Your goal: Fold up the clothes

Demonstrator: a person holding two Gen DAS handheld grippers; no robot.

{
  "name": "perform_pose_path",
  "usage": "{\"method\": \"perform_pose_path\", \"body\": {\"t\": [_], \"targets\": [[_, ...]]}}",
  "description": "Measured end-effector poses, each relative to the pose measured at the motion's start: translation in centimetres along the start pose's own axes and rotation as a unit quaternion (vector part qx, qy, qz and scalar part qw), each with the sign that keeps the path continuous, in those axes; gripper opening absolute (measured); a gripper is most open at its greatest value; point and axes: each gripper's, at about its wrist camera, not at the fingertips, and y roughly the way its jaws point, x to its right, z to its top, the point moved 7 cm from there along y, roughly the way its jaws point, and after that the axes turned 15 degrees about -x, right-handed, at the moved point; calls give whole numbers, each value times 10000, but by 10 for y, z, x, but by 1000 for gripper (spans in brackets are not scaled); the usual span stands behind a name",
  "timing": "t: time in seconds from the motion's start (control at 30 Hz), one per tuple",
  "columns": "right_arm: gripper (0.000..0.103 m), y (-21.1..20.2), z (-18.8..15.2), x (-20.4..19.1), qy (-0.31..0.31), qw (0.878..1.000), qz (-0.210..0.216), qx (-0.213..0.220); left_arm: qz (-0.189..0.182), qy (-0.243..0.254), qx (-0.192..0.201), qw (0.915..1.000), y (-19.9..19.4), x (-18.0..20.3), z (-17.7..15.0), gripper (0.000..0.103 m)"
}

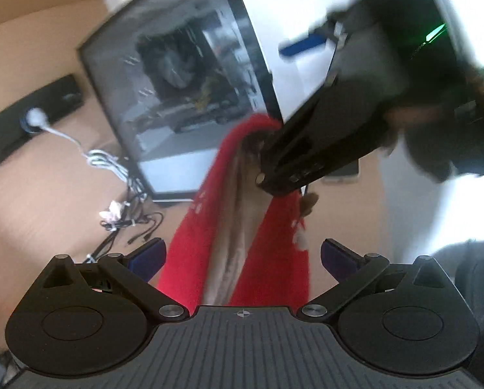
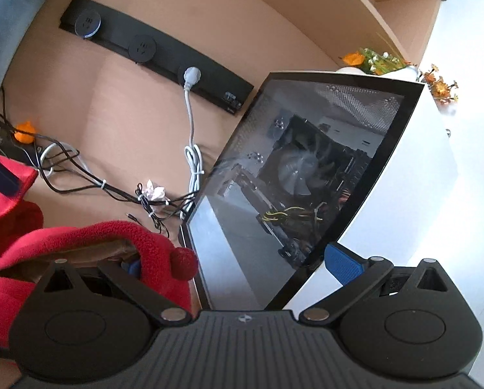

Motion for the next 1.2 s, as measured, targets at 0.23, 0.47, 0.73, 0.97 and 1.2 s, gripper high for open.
{"method": "perform_pose_path", "body": {"t": [0.23,0.47,0.73,0.97,1.2], "targets": [[103,-19,3,-7,-183,9987,-52,464,-304,54,-196,9993,40,-9,7,103],[103,-28,11,-13,-381,9966,-33,726,-271,212,-110,9993,40,-2,6,68],[103,-25,13,-2,-26,9948,978,293,9,-395,-201,9990,36,-24,0,26],[103,7,-24,42,2154,9304,2825,-904,-287,-1914,-254,9808,21,-77,-12,26],[103,91,-50,-38,2726,8687,3389,-2371,-394,-2887,-13,9566,-14,-94,-27,23]]}}
